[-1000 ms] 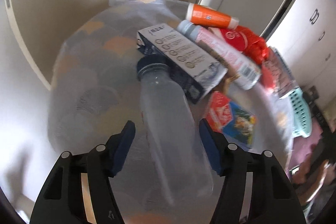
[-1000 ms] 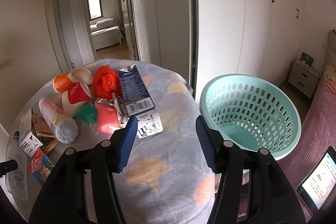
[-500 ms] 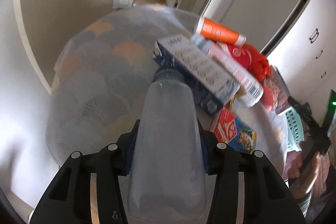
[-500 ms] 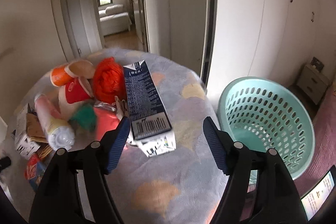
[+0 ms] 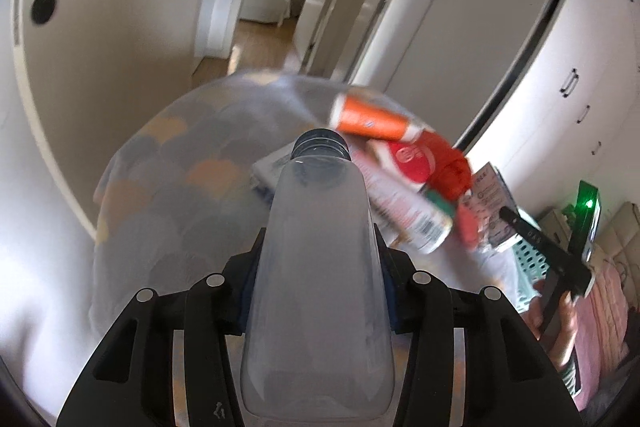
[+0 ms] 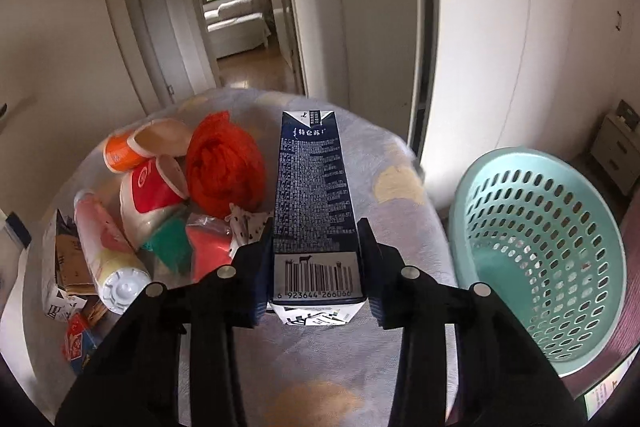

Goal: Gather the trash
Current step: 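Carry the bottle and carton over the teal basket and open both tools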

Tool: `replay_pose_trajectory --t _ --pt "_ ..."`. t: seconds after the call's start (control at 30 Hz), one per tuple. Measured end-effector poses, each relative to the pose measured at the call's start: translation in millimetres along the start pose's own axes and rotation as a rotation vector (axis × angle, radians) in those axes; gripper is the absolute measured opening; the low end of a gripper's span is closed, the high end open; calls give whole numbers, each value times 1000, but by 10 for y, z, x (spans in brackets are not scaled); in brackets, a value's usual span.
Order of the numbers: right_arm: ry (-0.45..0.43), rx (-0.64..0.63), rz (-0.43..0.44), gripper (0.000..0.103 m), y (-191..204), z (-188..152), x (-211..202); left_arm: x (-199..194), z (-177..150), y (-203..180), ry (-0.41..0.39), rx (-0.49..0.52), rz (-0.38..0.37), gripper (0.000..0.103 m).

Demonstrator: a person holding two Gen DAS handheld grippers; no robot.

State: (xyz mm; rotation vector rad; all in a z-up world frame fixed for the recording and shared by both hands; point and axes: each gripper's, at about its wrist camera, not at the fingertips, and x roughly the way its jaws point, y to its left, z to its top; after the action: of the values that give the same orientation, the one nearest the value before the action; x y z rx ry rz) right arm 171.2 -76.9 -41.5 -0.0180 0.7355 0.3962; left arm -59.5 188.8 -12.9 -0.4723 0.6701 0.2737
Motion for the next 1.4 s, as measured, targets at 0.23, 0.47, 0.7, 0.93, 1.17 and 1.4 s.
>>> replay_pose_trajectory --t 0.23,0.47,0.7,0.93,1.17,1.4 --pt "-83 37 -19 36 -231 77 -392 191 230 -516 -16 75 -99 45" --pt "-145 141 -97 36 -765 122 -784 422 396 -1392 -20 203 -225 45" --pt "-117 280 -215 36 -1371 35 -887 748 368 -2391 3 321 -365 45" --pt "-22 395 -290 36 -1864 -143 -725 1393 140 -3180 103 442 -414 45" --pt "108 467 -319 36 -2139 -368 -477 2107 -188 -3562 312 439 -453 45" --pt "146 498 -315 36 -2222 -477 -395 2509 -468 -3726 421 447 -448 45"
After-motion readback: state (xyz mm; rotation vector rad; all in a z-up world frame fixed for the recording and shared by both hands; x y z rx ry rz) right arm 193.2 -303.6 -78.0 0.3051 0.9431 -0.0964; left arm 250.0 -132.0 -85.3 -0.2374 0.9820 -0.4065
